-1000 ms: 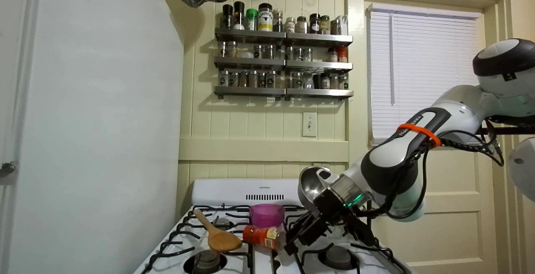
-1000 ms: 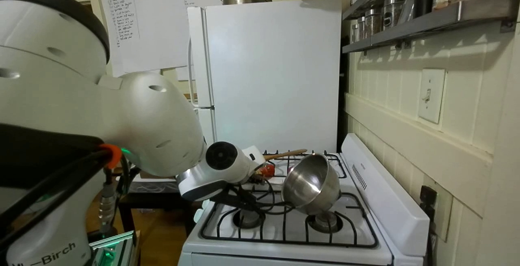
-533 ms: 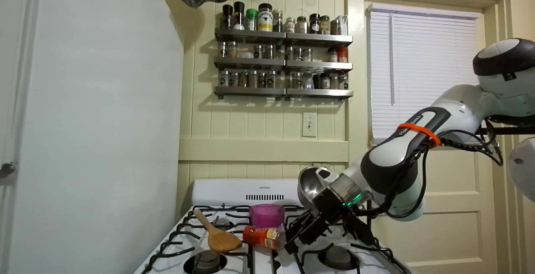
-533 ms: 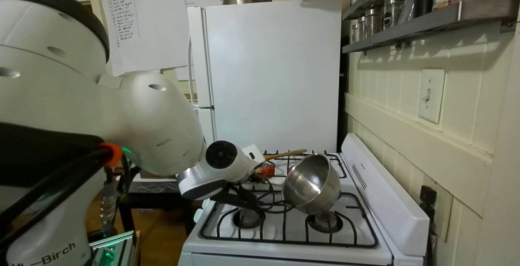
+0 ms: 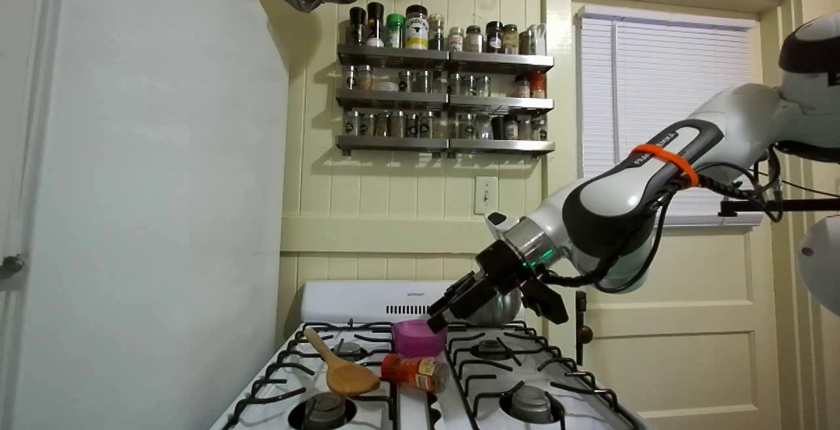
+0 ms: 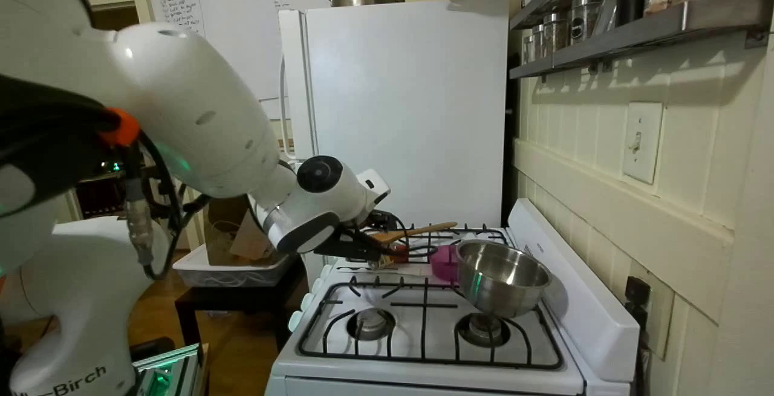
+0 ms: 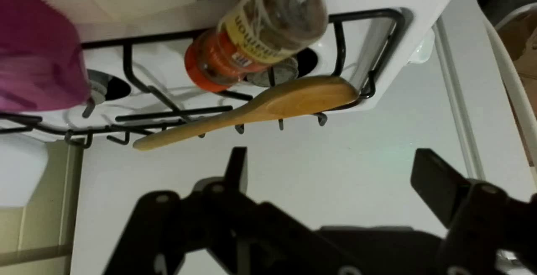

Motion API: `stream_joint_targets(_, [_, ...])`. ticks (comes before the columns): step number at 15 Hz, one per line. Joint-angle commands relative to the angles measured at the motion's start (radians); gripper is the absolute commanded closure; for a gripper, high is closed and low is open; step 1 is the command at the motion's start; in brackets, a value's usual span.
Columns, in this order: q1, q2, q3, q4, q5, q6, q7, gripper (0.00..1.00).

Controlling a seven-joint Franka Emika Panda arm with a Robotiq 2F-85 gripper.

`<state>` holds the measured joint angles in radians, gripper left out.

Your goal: Remove the left orange bottle from the shelf

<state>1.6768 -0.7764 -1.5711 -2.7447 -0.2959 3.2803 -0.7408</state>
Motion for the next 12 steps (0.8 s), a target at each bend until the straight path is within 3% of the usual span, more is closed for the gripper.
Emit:
stream_joint_targets(1, [-0.167,0.146,0.195,0.000,0.013,-0.103,0.098,0.00])
stream_joint_targets(4, [-0.368,0.223,0.427,0.005,0.028,-0.239,0.205,0.00])
stream_joint_targets(7, [-0.575,0.201,0.661,0.058,-0.055,-0.485,0.382,0.00])
stream_joint_targets(12, [-0.809,0.183,1.051,0.137,0.219,-0.882,0.440,0.00])
